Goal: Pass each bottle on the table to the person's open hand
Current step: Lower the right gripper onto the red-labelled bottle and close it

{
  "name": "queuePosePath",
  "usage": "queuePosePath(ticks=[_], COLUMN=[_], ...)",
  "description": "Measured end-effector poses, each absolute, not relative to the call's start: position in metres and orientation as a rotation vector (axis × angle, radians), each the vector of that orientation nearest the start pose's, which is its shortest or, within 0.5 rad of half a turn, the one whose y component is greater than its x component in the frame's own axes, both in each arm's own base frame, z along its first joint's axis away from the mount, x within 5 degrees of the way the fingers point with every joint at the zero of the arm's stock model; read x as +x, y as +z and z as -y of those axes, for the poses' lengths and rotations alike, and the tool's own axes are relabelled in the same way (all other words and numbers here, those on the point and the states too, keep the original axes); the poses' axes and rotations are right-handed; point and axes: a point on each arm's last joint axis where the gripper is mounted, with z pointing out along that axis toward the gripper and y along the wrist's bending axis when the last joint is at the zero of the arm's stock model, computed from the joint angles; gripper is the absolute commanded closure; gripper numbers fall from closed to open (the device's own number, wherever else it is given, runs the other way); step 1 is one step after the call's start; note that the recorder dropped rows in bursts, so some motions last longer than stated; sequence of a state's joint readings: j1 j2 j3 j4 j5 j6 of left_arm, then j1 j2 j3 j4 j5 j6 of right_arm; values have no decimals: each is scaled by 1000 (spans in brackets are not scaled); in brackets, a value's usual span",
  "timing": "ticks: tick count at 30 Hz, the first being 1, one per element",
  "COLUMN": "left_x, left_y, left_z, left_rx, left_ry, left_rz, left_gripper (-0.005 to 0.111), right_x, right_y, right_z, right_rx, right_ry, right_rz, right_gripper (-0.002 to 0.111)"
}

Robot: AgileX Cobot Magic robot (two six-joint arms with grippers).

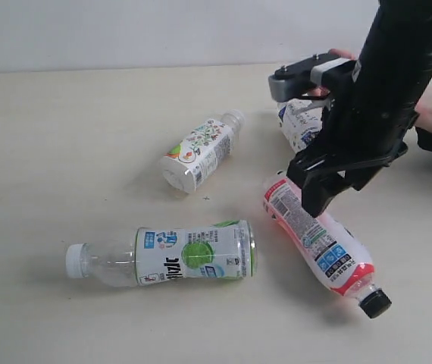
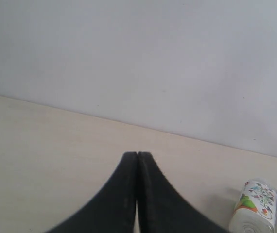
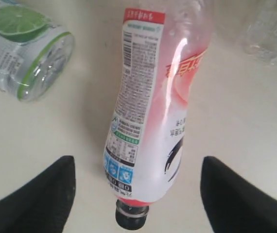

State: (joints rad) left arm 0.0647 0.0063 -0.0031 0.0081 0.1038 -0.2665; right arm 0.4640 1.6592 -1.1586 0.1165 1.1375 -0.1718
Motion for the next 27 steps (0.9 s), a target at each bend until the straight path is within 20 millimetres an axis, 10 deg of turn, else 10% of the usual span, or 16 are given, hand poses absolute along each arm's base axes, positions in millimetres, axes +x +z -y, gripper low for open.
queuePosePath(ticks=[27], left_x=[57], left_y=[204], left_z=[-4], left_rx=[-257], left_ry=[-150], left_rz=[-1572], left_gripper=[104], right_x=[284], right_y=[197], right_z=[-148], right_rx=[-850], right_ry=[90], right_rz=[-3025], right_gripper=[33])
